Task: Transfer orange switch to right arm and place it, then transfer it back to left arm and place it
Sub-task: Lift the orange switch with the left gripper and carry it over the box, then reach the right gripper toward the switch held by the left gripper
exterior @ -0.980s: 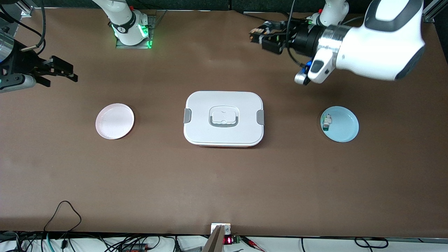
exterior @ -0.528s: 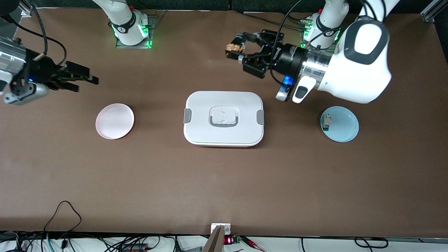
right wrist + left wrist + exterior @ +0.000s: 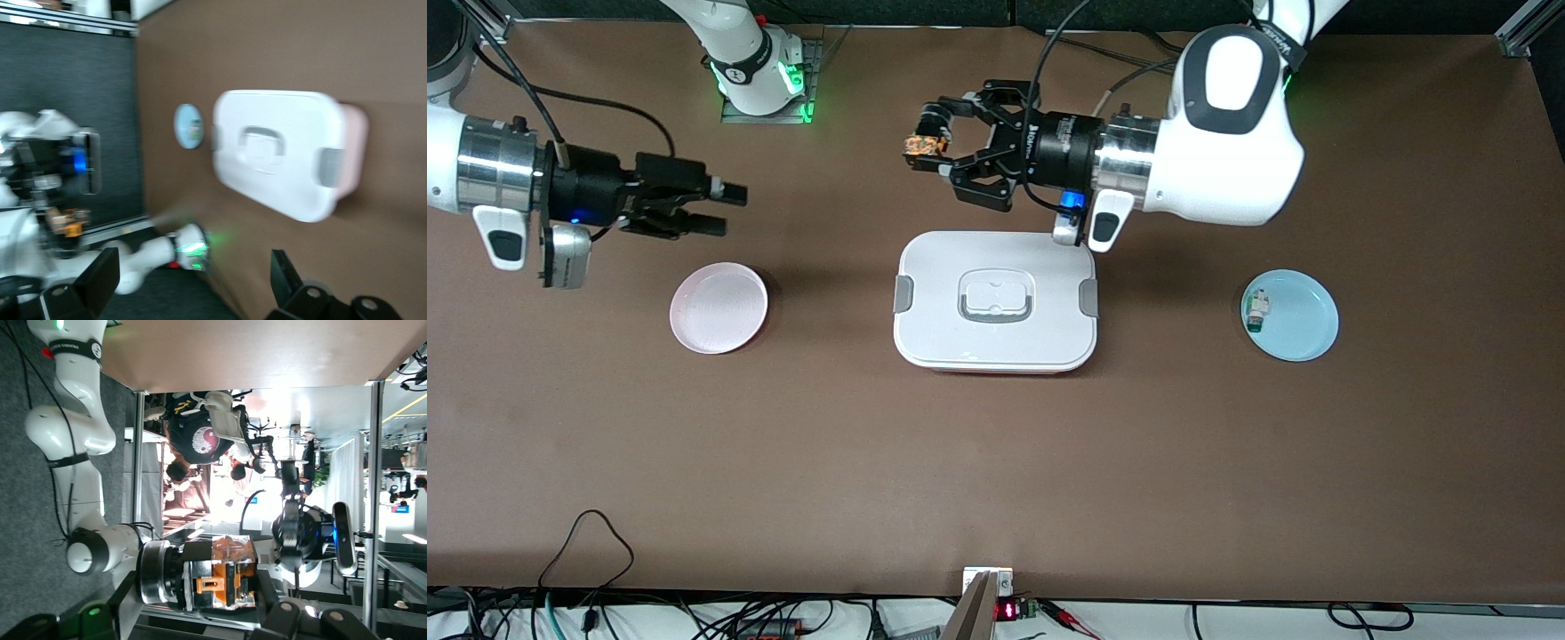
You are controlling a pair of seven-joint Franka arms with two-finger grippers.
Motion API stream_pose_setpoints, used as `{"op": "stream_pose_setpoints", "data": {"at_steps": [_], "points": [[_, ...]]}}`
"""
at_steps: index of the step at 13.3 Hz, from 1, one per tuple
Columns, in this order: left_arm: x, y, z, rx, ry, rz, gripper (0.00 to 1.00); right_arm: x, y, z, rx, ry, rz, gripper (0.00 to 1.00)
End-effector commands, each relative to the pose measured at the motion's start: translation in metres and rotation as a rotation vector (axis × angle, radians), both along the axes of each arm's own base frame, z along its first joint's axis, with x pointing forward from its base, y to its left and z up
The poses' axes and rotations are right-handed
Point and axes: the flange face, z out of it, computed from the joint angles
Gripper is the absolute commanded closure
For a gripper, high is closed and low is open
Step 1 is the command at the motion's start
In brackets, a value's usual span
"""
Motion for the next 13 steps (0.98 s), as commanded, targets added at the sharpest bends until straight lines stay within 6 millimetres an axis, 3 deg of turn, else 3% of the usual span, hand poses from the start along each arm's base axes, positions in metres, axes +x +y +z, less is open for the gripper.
{"op": "stream_pose_setpoints", "data": {"at_steps": [1, 4, 6, 11, 13], "points": [[0.008, 0.0, 0.002, -0.031, 0.04, 0.029, 0.99, -0.003, 0.02, -0.018, 0.125, 0.005, -0.007, 0.0], [0.011, 0.003, 0.002, -0.03, 0.042, 0.035, 0.99, -0.014, 0.029, -0.056, 0.321, 0.046, -0.024, 0.0], [0.012, 0.006, 0.003, -0.031, 0.044, 0.04, 0.99, -0.025, 0.045, -0.07, 0.421, 0.061, -0.032, 0.0], [0.015, 0.008, 0.003, -0.029, 0.062, 0.045, 0.99, -0.033, 0.104, -0.055, 0.605, 0.095, -0.079, 0.0], [0.016, 0.01, 0.002, -0.028, 0.062, 0.044, 0.99, -0.034, 0.117, -0.053, 0.617, 0.085, -0.105, 0.0]]}}
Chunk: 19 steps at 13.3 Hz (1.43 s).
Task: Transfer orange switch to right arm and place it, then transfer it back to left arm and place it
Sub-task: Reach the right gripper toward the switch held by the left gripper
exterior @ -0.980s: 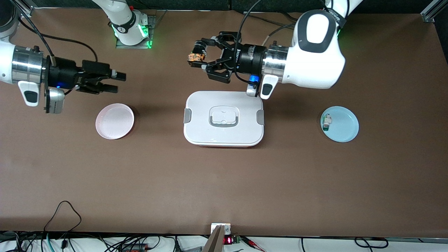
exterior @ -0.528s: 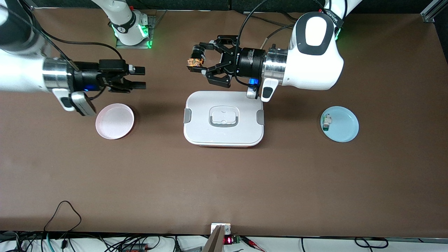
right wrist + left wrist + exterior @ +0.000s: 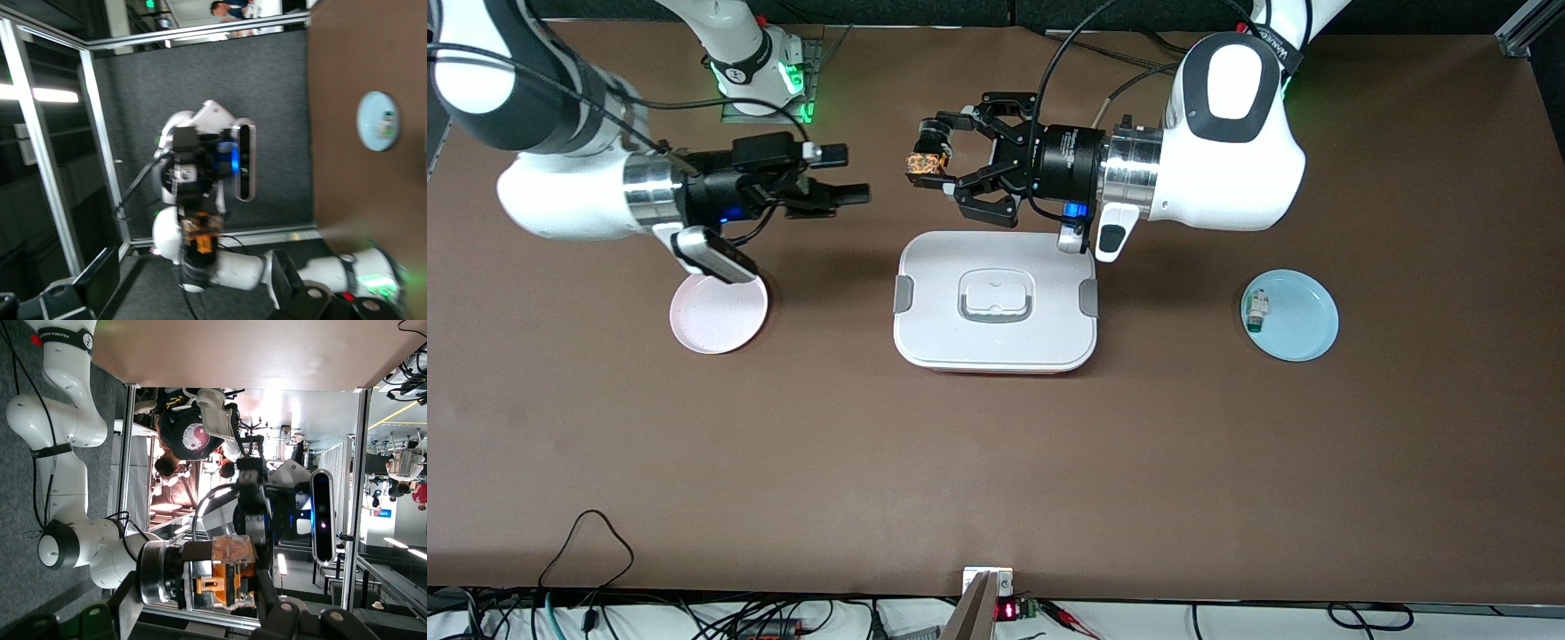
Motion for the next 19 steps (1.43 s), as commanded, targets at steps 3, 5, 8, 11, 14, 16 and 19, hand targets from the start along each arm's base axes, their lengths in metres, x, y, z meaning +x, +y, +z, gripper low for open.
{"op": "stream_pose_setpoints", "data": {"at_steps": [3, 5, 8, 11, 14, 16, 19], "points": [[0.006, 0.002, 0.007, -0.029, 0.02, 0.012, 0.99, -0.011, 0.019, 0.0, 0.007, -0.031, -0.032, 0.0], [0.006, 0.002, 0.007, -0.029, 0.02, 0.012, 0.99, -0.01, 0.021, 0.0, -0.003, -0.032, -0.045, 0.0], [0.008, 0.003, 0.007, -0.029, 0.021, 0.015, 0.99, -0.015, 0.04, -0.002, -0.025, -0.033, -0.059, 0.0], [0.011, 0.008, 0.006, -0.029, 0.023, 0.023, 0.99, -0.016, 0.047, -0.006, -0.04, -0.044, -0.071, 0.01], [0.011, 0.008, 0.007, -0.029, 0.021, 0.022, 0.99, -0.021, 0.06, -0.006, -0.013, -0.032, -0.064, 0.04], [0.011, 0.008, 0.006, -0.028, 0.026, 0.023, 0.99, -0.021, 0.064, -0.005, 0.014, -0.02, -0.071, 0.05], [0.011, 0.008, 0.007, -0.028, 0.024, 0.023, 0.99, -0.024, 0.07, -0.005, 0.023, -0.035, -0.066, 0.07]]}}
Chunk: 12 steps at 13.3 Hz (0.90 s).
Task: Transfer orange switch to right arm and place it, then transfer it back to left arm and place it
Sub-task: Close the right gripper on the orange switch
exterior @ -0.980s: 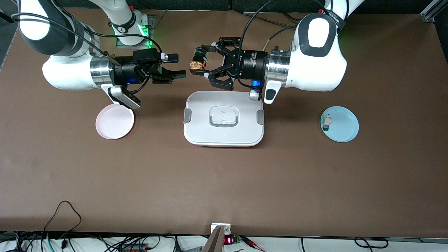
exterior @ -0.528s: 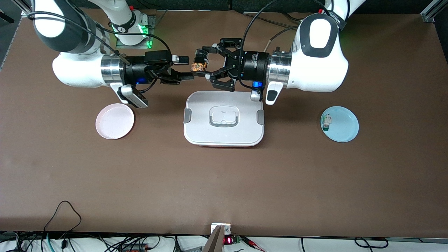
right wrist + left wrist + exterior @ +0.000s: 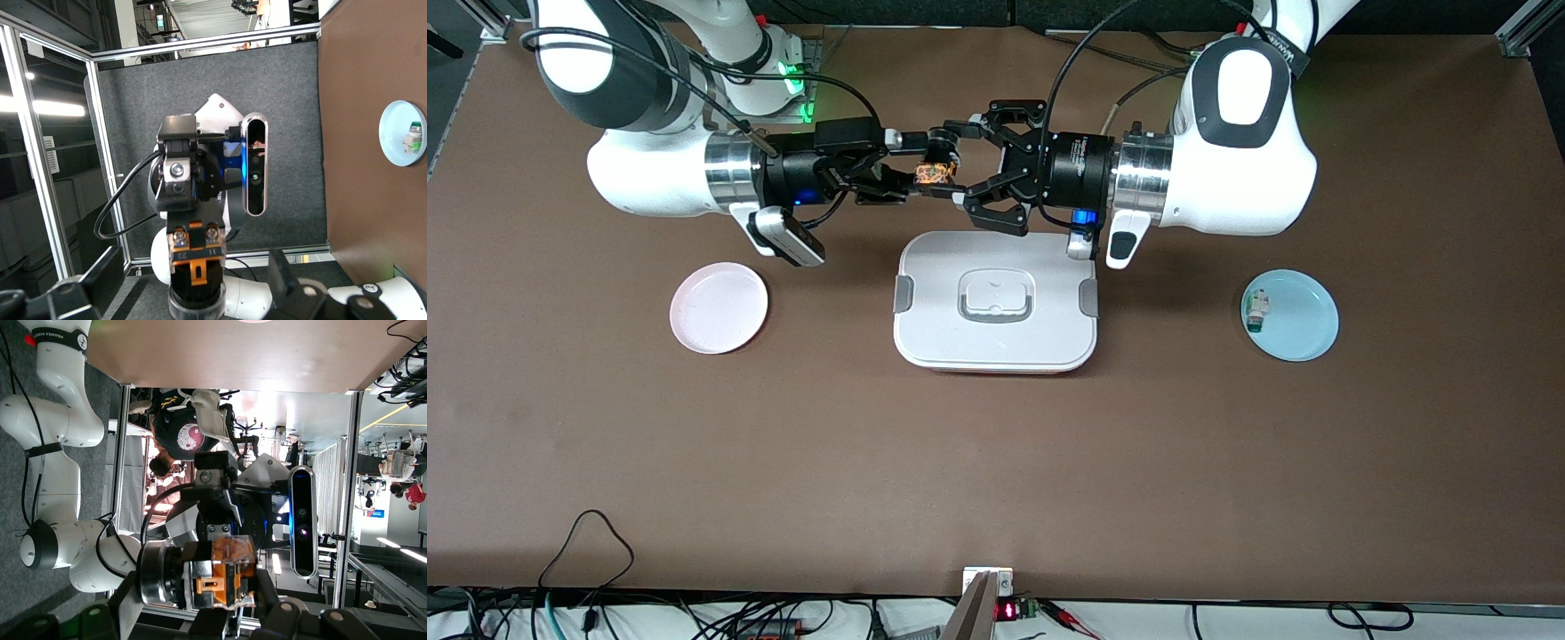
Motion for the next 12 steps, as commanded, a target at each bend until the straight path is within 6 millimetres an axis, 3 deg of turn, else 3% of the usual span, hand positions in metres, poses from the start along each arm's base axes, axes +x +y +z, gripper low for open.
{"op": "stream_pose_setpoints", "data": {"at_steps": [1, 3, 12], "points": [[0.0035, -0.0008, 0.0071, -0.031, 0.021, 0.005, 0.99, -0.003, 0.0036, -0.0023, 0.016, -0.061, -0.018, 0.13], [0.0038, -0.0008, 0.0062, -0.03, 0.022, 0.005, 0.99, -0.0026, 0.0036, -0.0033, 0.015, -0.109, -0.021, 0.23], [0.0032, -0.0017, 0.0061, -0.029, 0.021, 0.003, 0.99, 0.0004, -0.0028, -0.0031, 0.015, -0.096, -0.029, 0.25]]}}
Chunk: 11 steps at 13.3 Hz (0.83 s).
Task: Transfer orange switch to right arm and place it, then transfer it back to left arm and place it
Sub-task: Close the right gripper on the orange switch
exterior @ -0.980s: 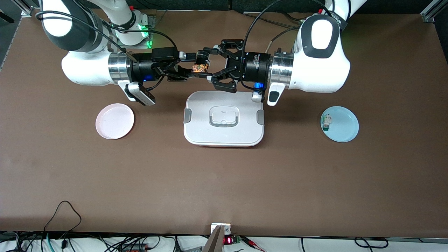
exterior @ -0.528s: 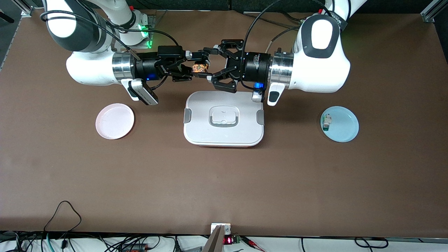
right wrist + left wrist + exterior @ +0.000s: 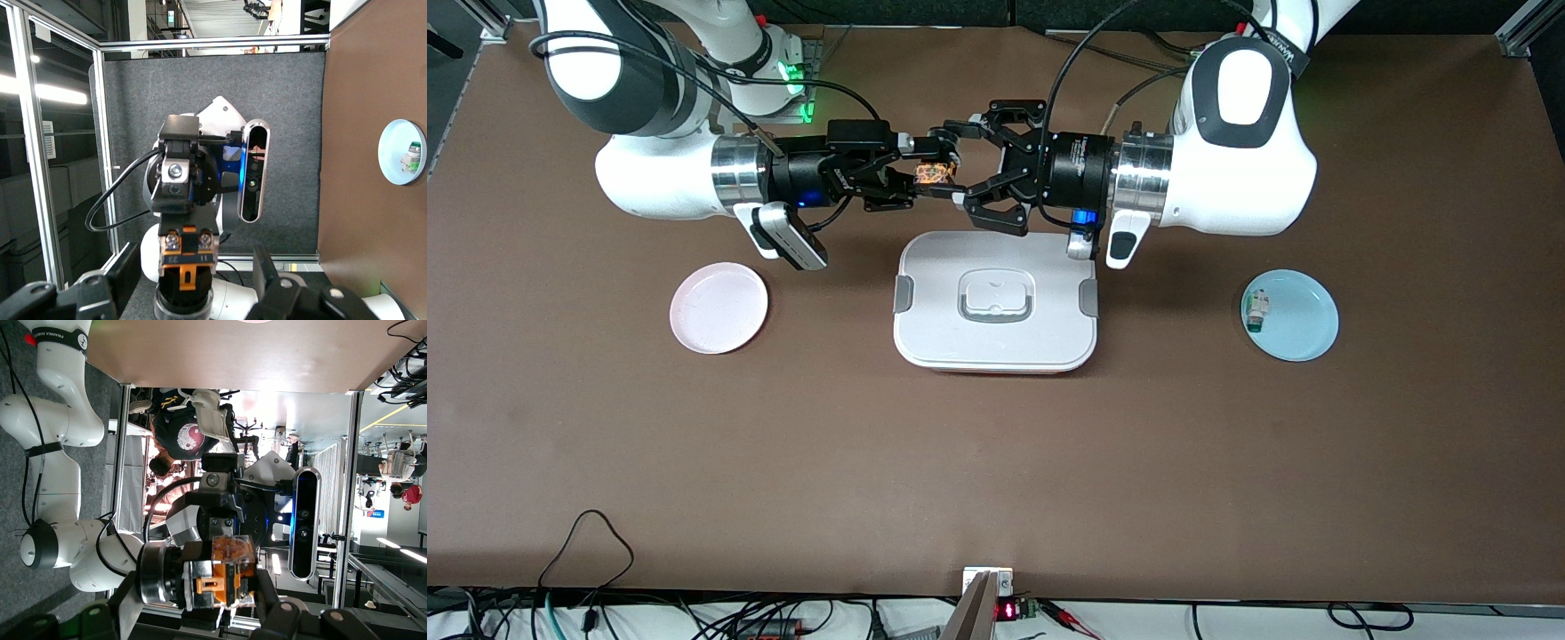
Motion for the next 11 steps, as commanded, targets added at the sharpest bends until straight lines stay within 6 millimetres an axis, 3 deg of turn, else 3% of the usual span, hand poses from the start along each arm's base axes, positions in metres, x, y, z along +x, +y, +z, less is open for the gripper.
{"op": "stream_pose_setpoints", "data": {"at_steps": [1, 3, 5, 6, 7, 11], "points": [[0.003, -0.001, 0.007, -0.03, 0.018, 0.005, 0.99, -0.002, -0.002, 0.003, 0.013, -0.009, -0.017, 0.27], [0.003, -0.002, 0.007, -0.03, 0.017, 0.003, 0.99, -0.001, -0.005, 0.005, 0.014, -0.013, -0.022, 0.4], [0.003, -0.002, 0.006, -0.03, 0.02, 0.002, 0.99, -0.002, -0.007, 0.011, 0.021, -0.037, -0.022, 0.63], [0.003, -0.002, 0.006, -0.03, 0.02, 0.002, 0.99, -0.002, -0.007, 0.014, 0.02, -0.04, -0.024, 0.69], [0.003, -0.002, 0.006, -0.03, 0.02, 0.002, 0.99, -0.002, -0.007, 0.013, 0.018, -0.044, -0.024, 0.74], [0.003, -0.002, 0.006, -0.03, 0.02, 0.002, 0.99, 0.0, -0.012, 0.014, 0.019, -0.044, -0.03, 0.76]]}}
